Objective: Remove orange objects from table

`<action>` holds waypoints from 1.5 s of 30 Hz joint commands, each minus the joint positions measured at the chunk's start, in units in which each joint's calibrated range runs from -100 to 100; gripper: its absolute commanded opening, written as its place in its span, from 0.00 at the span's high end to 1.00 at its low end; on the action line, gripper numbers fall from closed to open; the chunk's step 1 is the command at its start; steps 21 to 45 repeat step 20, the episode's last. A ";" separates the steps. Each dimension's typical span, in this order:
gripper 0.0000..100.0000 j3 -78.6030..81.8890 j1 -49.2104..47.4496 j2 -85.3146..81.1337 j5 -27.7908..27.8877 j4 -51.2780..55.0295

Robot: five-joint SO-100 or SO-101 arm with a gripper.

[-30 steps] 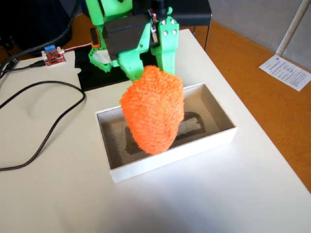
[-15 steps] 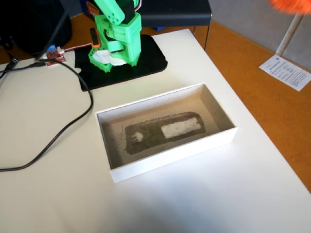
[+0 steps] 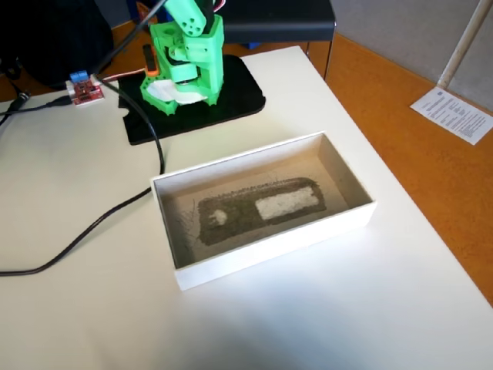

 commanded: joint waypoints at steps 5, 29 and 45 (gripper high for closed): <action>0.37 42.85 45.81 -37.01 -10.65 11.95; 0.38 55.26 59.19 -63.03 -22.47 67.72; 0.38 55.26 59.19 -63.03 -22.47 67.72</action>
